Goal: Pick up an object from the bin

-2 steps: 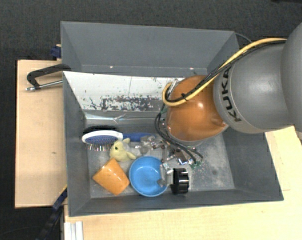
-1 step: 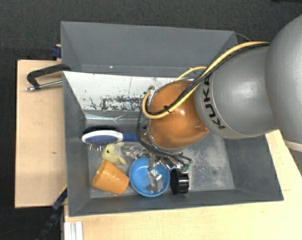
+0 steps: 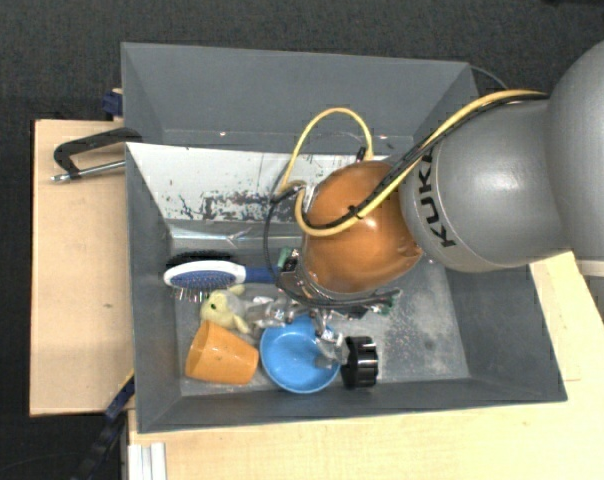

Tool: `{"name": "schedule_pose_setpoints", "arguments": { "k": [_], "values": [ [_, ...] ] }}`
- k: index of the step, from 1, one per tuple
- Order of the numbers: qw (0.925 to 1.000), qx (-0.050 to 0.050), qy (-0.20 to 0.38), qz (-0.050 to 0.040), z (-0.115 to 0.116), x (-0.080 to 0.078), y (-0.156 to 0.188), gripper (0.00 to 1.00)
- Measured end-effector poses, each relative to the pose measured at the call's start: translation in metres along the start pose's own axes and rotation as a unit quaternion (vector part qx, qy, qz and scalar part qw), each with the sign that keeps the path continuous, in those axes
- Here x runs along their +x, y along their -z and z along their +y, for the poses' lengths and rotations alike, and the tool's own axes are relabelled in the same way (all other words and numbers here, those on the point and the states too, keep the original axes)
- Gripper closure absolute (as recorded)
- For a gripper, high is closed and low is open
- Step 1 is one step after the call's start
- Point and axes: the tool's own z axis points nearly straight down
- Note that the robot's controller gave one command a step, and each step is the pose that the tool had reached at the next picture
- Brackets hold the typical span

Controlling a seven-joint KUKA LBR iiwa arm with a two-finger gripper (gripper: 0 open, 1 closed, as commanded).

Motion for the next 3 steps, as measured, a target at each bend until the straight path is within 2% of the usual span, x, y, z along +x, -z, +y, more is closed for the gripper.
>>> {"name": "schedule_pose_setpoints", "arguments": {
  "k": [1, 2, 3],
  "values": [
    [1.0000, 0.000, -0.001, -0.0008, 0.000, -0.002, 0.001, 0.00],
    [1.0000, 0.000, -0.001, -0.0008, 0.000, -0.002, 0.001, 1.00],
    [1.0000, 0.004, -0.003, -0.0029, -0.002, -0.005, 0.086, 1.00]
  ]
}}
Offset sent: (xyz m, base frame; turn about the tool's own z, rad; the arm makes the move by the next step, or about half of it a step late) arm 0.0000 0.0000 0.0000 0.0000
